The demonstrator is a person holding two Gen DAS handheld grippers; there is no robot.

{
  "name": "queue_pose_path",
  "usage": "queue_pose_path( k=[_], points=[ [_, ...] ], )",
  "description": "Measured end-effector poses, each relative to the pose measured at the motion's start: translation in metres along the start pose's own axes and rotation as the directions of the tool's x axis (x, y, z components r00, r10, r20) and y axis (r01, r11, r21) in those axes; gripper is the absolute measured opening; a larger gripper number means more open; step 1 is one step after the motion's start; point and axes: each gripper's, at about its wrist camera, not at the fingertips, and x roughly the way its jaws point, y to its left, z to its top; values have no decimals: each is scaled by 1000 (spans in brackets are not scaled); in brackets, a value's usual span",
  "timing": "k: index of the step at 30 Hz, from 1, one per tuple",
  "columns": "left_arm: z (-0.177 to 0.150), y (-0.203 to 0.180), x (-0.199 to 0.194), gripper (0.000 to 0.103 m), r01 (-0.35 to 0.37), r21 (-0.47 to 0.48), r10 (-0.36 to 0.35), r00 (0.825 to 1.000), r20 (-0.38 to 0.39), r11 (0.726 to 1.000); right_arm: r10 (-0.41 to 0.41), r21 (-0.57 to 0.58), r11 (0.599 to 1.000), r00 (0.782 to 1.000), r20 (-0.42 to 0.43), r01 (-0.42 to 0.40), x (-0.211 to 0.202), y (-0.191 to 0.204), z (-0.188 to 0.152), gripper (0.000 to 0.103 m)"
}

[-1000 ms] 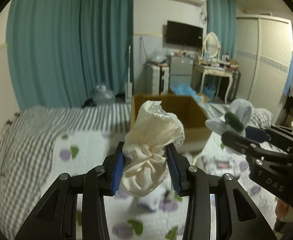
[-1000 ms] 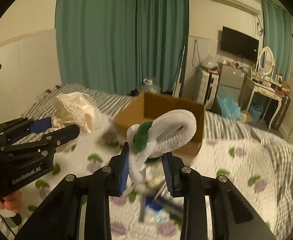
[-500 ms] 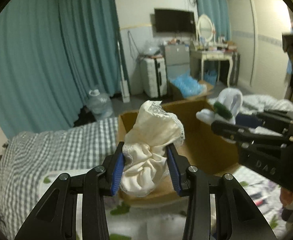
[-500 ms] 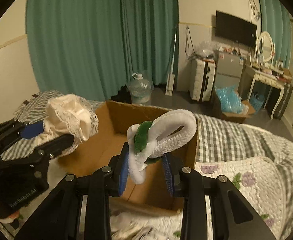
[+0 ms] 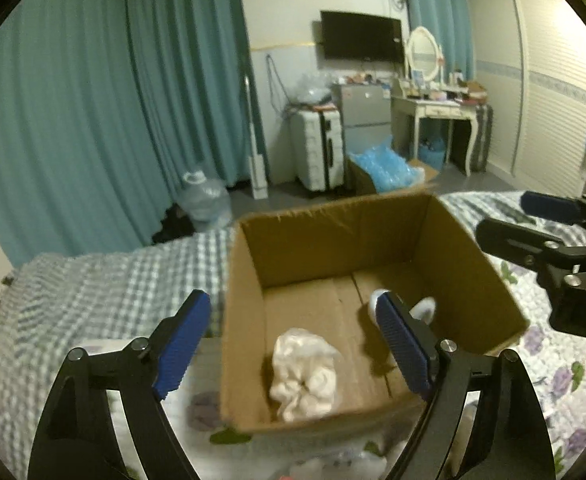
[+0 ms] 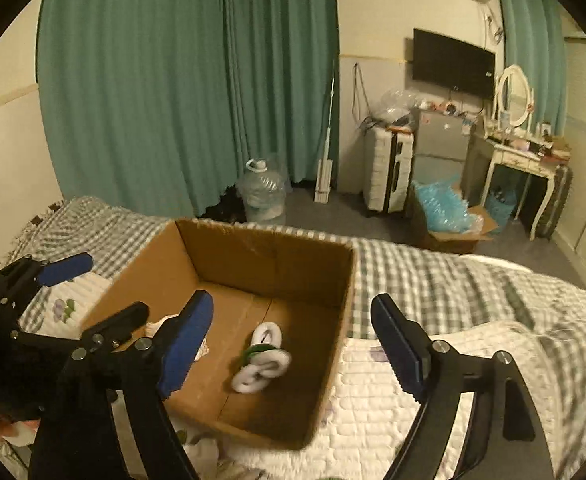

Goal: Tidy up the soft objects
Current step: 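Carry both items over the cardboard box and open both grippers to drop them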

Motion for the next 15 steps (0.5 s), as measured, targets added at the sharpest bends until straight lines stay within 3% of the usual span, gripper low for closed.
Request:
queue_pose_path(
  k=[4,7,12,15],
  points=[
    [12,0,-44,86,-32,10,31,998,57,999,-24,-34,999,998,52,26,-58,12,15,91],
    [24,4,-97,93,-46,-1,45,990,132,999,-47,-76,996,993,107,55,-114,27,32,99],
    [41,22,-187,94,-59,-47,69,967,244,997,-75,-113,989,979,191,97,-208,57,50,102],
    [39,29,-235,94,-78,-44,88,950,299,996,-59,-108,991,977,206,82,-247,72,49,102]
  ],
)
